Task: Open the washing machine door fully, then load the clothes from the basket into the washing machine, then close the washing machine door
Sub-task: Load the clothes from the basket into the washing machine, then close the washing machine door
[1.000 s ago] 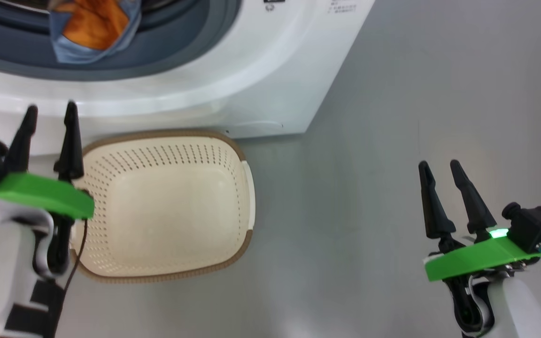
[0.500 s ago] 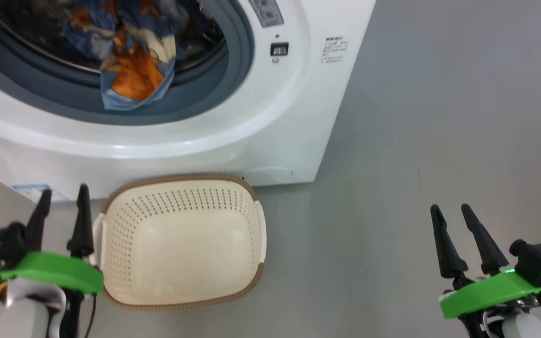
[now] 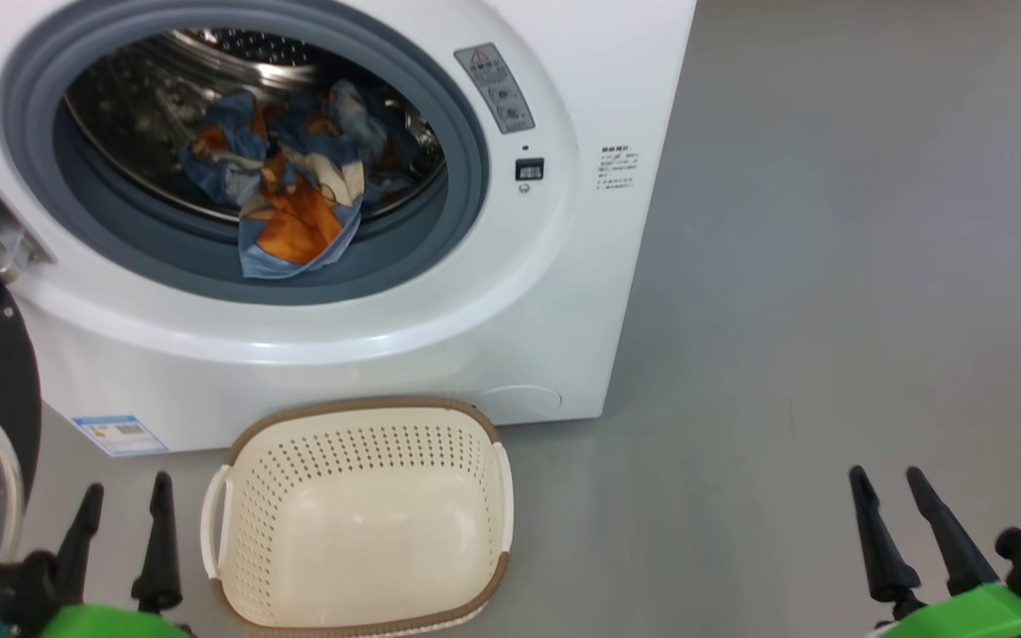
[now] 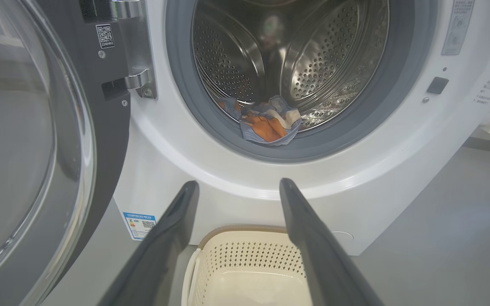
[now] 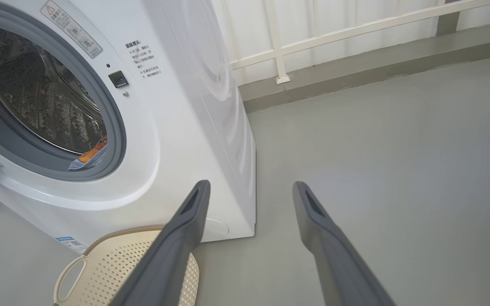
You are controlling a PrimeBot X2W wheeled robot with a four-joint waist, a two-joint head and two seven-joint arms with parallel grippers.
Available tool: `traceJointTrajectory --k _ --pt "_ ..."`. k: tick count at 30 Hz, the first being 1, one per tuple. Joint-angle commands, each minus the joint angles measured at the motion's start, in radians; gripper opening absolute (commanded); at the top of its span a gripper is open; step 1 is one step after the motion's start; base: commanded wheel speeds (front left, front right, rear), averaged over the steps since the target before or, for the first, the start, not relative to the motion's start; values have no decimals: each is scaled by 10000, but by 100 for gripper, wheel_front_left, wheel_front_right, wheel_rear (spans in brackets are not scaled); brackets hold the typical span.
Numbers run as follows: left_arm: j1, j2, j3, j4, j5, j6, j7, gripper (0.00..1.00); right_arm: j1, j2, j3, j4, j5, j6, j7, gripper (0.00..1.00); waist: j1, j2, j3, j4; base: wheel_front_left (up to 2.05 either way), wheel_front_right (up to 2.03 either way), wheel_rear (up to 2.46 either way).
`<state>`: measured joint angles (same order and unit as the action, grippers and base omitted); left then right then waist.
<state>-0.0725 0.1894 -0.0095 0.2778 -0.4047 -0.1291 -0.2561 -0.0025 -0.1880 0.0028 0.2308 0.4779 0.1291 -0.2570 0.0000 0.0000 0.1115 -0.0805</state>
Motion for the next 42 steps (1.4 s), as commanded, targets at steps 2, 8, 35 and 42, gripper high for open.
traceJointTrajectory --k 2,8,35,42 --pt "177 154 502 -459 134 -15 -57 100 187 -208 54 -258 63 16 -48 100 0 0 -287 57 0 0 0" --pt "693 43 806 -932 225 -15 -57 100 408 -246 -112 -313 86 16 -48 100 0 0 -435 145 0 0 0" --pt "568 12 688 -975 283 -15 -57 100 469 -168 -200 -392 25 16 -48 100 0 0 -368 503 -1 1 0" --pt "556 15 693 -948 273 -15 -57 100 448 -157 -186 -402 23 16 -48 100 0 0 -343 527 -76 76 0"
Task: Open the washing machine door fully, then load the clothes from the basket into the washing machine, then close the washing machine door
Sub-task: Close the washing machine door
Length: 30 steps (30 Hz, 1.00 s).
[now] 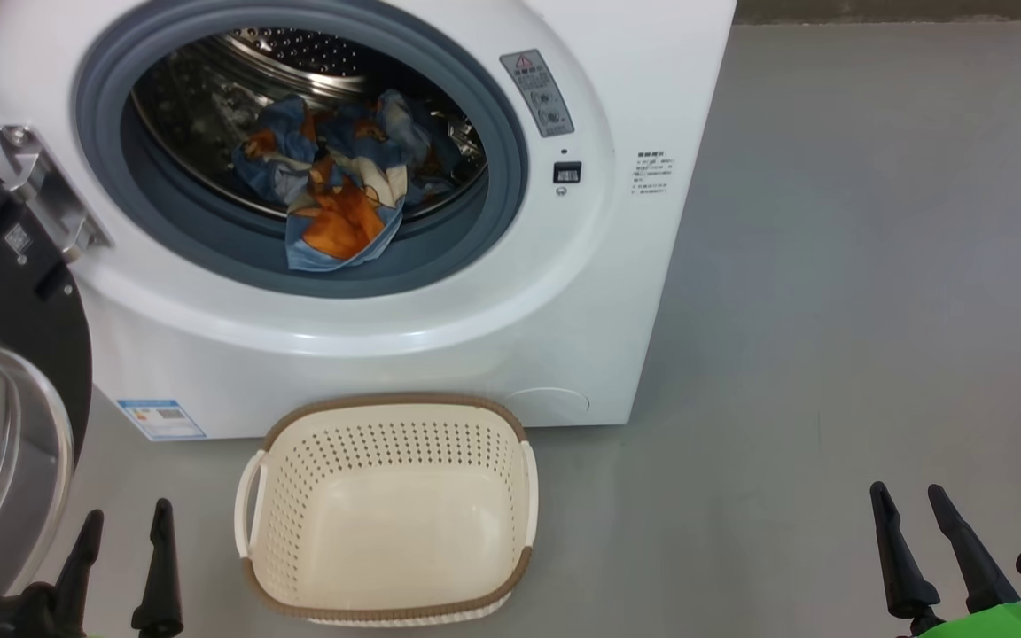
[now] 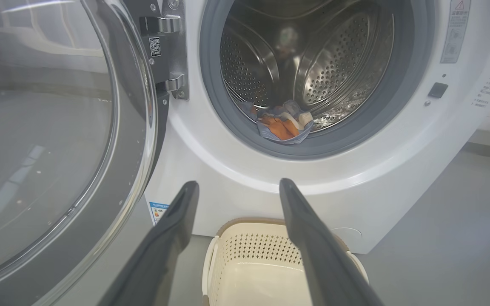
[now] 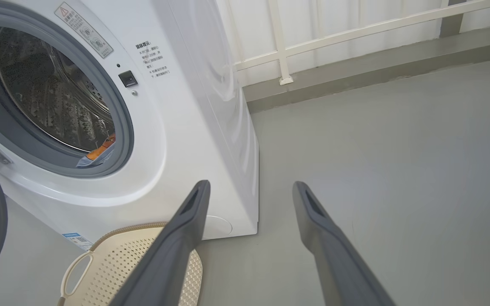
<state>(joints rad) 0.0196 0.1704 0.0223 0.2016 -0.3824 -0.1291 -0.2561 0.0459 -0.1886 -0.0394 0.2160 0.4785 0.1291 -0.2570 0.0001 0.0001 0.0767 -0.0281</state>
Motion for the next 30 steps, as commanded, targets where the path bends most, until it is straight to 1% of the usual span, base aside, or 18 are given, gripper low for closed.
traceJointTrajectory --k 1,8,12,22,26,30 --pt "-366 211 370 -188 42 -15 -57 100 -41 -150 232 -254 17 16 -48 100 -1 -1 11 7 -131 131 0" --pt "-367 251 362 -289 -57 -15 -57 100 -76 -142 211 -267 2 16 -48 100 -1 -1 73 24 -155 155 0" --pt "-353 256 355 -330 -39 -15 -57 100 -70 -148 201 -271 -7 16 -48 100 -1 -1 57 38 -88 88 0" --pt "-298 245 320 -326 -73 -15 -57 100 -35 -146 311 -234 -7 16 -48 100 -1 -1 -117 184 -12 12 0" --pt "-269 181 359 -270 -140 -15 -57 100 -26 -185 456 -226 2 16 -48 100 -1 -1 -193 431 0 0 0" --pt "-213 110 413 -188 -150 -15 -57 100 -36 -248 566 -176 39 16 -48 100 -1 -1 -295 828 0 0 0"
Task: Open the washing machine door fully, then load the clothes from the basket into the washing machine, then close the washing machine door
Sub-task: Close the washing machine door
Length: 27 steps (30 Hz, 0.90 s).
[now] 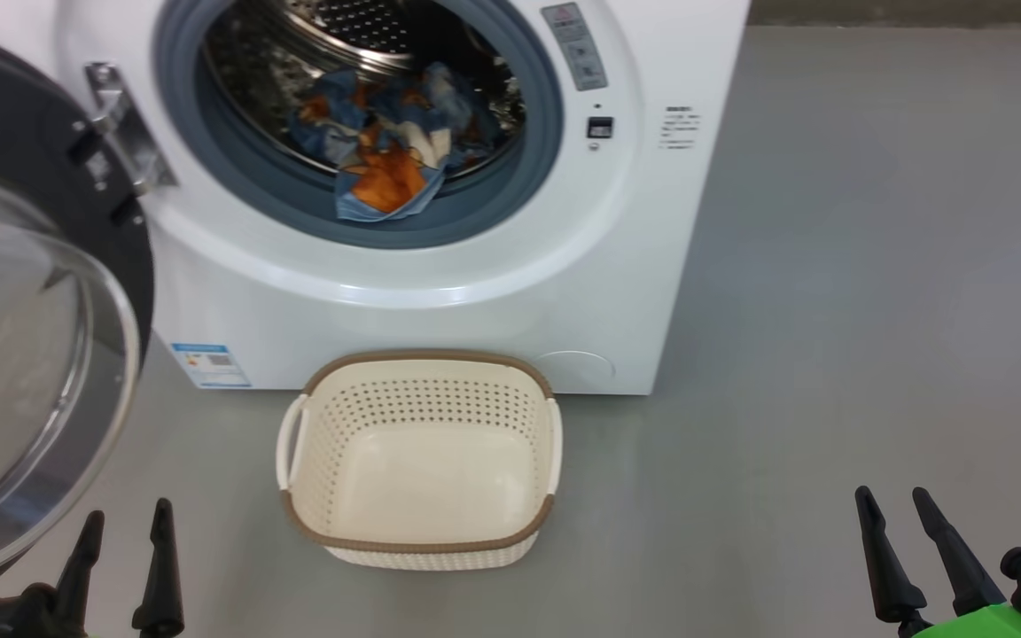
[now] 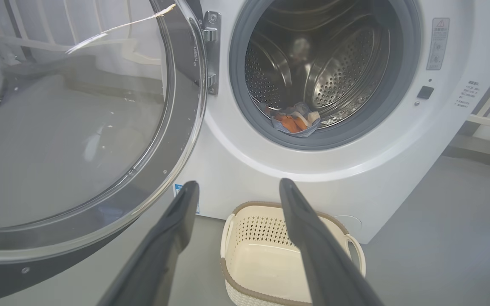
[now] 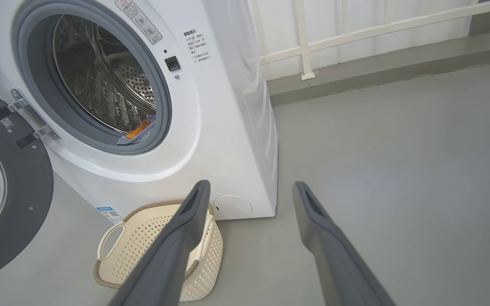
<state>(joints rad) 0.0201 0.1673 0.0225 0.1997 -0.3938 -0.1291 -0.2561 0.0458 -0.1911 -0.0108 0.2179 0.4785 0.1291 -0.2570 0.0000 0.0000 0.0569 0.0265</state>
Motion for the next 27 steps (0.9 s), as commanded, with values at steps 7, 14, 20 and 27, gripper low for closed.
traceJointTrajectory --k 7,14,20,27 --pt "-62 23 506 -109 -28 -15 -57 100 -160 -323 578 -104 80 16 -48 100 0 0 -222 1093 0 0 0" --pt "154 -95 663 -88 37 -15 -57 100 -505 -337 1099 37 144 16 -48 100 0 0 -314 2196 0 0 0" --pt "282 -250 766 -78 -28 -15 -57 100 -845 -331 1428 148 174 16 -48 100 0 0 -294 3245 0 0 0" --pt "307 -300 716 -104 -83 -15 -57 100 -1024 -436 1588 251 202 16 -48 100 0 0 -278 4501 0 0 0"
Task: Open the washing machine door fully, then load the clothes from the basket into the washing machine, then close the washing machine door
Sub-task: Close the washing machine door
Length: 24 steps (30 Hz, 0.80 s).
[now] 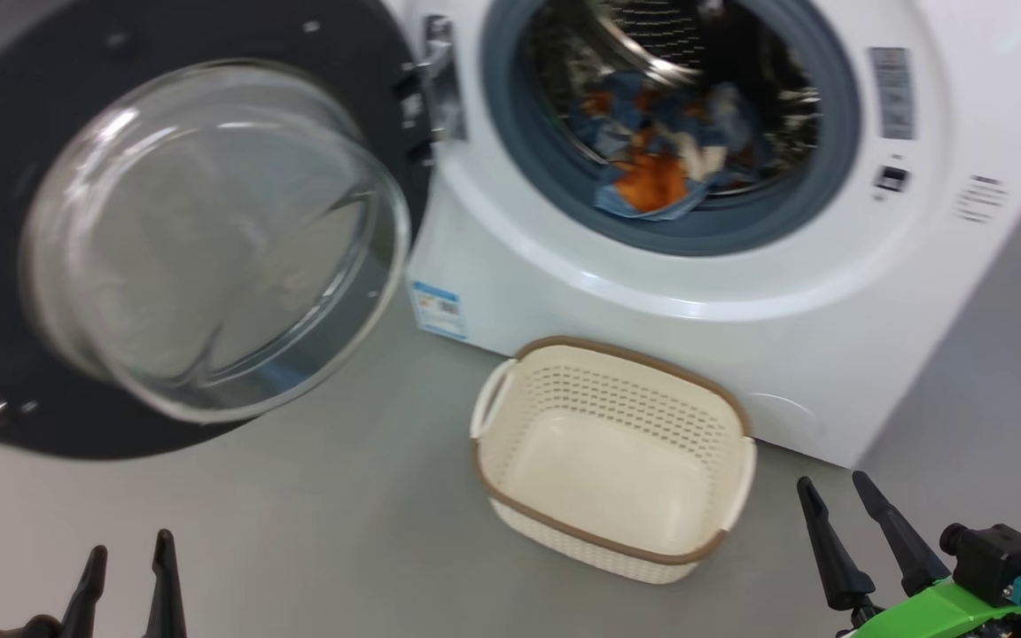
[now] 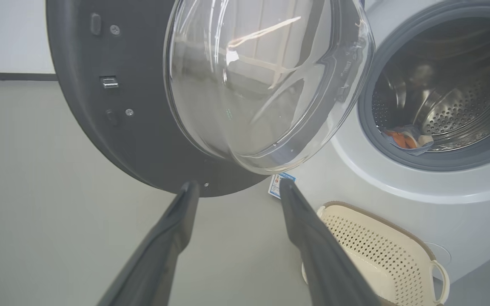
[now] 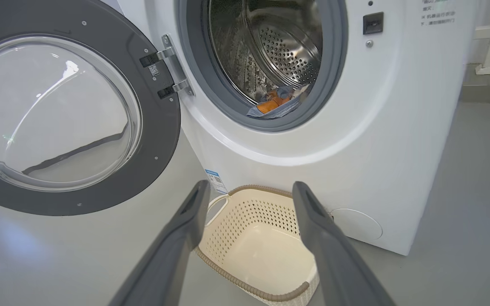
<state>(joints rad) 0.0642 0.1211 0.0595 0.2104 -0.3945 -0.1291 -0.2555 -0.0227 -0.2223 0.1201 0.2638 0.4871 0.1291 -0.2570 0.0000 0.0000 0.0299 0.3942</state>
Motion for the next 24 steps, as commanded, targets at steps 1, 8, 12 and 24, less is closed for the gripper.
traceJointTrajectory --k 1,8,12,24 --pt "-123 164 343 -211 -77 -15 -63 100 -350 -127 306 -197 118 16 -48 100 0 0 -7 973 0 0 0" --pt "66 -34 789 -398 -137 -15 -63 100 -857 -170 926 -3 151 16 -48 100 0 0 227 1299 0 0 0" --pt "183 -184 1056 -556 -106 -15 -63 100 -1132 -191 1213 158 214 16 -48 100 0 0 292 1348 0 0 0" --pt "290 -416 1336 -863 -175 -15 -63 84 -1336 -312 1505 333 374 16 -48 100 0 0 327 1353 0 0 0"
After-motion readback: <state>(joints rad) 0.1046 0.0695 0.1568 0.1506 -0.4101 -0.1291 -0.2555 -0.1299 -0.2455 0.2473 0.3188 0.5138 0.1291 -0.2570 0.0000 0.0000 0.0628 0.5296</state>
